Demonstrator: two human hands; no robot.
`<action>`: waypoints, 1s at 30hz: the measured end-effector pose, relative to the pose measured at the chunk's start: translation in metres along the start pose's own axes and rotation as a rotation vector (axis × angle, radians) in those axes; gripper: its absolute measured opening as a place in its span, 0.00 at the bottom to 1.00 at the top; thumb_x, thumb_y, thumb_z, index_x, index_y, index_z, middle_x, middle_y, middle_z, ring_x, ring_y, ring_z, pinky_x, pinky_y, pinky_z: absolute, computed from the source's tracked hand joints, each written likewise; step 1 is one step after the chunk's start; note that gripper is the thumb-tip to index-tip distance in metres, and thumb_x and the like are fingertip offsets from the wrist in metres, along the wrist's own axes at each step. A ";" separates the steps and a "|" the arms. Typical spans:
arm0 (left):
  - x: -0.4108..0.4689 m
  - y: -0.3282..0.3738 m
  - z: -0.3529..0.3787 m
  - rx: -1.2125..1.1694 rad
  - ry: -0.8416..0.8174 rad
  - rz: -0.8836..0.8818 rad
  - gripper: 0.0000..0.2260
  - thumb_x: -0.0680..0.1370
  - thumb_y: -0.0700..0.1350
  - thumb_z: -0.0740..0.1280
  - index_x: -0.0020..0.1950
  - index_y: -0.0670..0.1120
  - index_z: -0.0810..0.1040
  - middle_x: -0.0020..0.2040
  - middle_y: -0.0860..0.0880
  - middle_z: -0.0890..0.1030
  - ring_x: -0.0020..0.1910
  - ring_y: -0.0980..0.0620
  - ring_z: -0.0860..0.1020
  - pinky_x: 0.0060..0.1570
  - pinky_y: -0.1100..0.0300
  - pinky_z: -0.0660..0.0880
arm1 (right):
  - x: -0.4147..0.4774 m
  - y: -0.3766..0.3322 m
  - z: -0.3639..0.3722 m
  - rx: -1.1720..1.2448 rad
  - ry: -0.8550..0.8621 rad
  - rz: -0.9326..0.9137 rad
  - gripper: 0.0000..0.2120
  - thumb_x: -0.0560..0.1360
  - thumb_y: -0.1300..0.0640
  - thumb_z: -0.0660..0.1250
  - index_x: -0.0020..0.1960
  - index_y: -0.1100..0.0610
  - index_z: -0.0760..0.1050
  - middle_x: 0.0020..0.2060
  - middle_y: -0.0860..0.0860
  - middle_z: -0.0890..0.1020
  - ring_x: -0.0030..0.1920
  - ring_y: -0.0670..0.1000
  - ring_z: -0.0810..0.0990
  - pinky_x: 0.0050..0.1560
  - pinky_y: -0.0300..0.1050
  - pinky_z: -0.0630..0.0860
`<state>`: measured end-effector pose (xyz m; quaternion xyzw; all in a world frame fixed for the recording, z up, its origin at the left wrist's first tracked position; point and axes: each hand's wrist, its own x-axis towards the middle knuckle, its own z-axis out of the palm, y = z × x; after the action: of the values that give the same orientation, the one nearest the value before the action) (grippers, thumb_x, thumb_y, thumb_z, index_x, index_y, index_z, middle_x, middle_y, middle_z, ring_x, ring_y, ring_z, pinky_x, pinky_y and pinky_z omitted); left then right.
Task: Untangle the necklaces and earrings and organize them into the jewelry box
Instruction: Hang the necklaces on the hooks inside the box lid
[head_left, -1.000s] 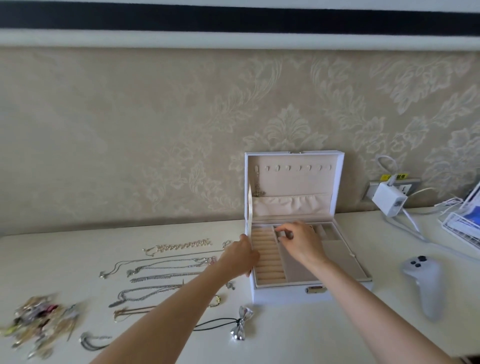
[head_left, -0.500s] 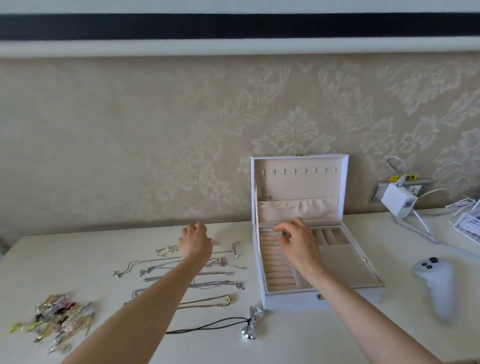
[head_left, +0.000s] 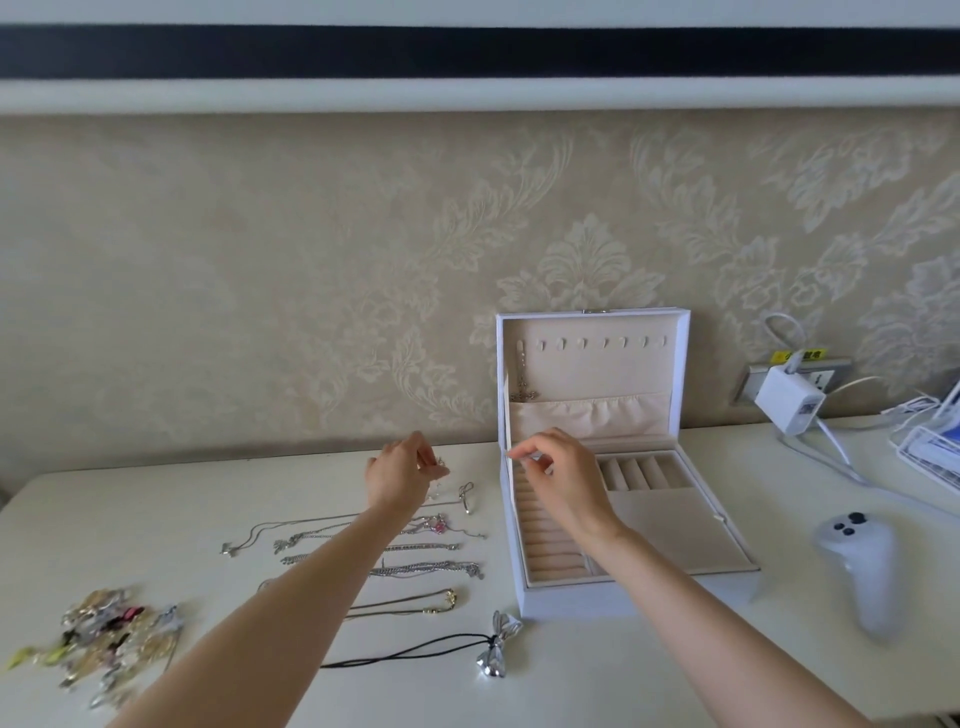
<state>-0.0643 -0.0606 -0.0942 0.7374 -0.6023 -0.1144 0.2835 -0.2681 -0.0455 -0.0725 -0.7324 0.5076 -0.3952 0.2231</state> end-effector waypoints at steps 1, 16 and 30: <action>-0.001 0.003 -0.001 -0.087 -0.011 -0.003 0.11 0.70 0.48 0.74 0.39 0.50 0.71 0.40 0.53 0.81 0.44 0.49 0.78 0.41 0.57 0.66 | 0.001 -0.003 0.001 0.026 -0.014 0.009 0.11 0.73 0.67 0.64 0.45 0.53 0.81 0.44 0.47 0.80 0.40 0.47 0.77 0.43 0.36 0.72; -0.019 0.078 -0.018 -0.817 -0.166 0.167 0.08 0.73 0.38 0.71 0.39 0.42 0.72 0.30 0.51 0.75 0.28 0.62 0.72 0.32 0.69 0.70 | 0.015 -0.024 -0.006 0.435 -0.111 0.263 0.10 0.68 0.67 0.72 0.45 0.55 0.80 0.38 0.52 0.84 0.41 0.50 0.83 0.45 0.44 0.80; -0.020 0.113 -0.029 -1.037 -0.274 0.021 0.09 0.79 0.44 0.62 0.41 0.42 0.68 0.29 0.49 0.80 0.20 0.55 0.69 0.24 0.64 0.70 | 0.025 -0.017 -0.072 0.686 -0.038 0.351 0.05 0.72 0.65 0.69 0.47 0.65 0.79 0.32 0.54 0.79 0.22 0.44 0.63 0.22 0.35 0.57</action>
<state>-0.1477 -0.0467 -0.0107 0.4731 -0.5055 -0.4892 0.5304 -0.3118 -0.0568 -0.0087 -0.5246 0.4593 -0.4840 0.5288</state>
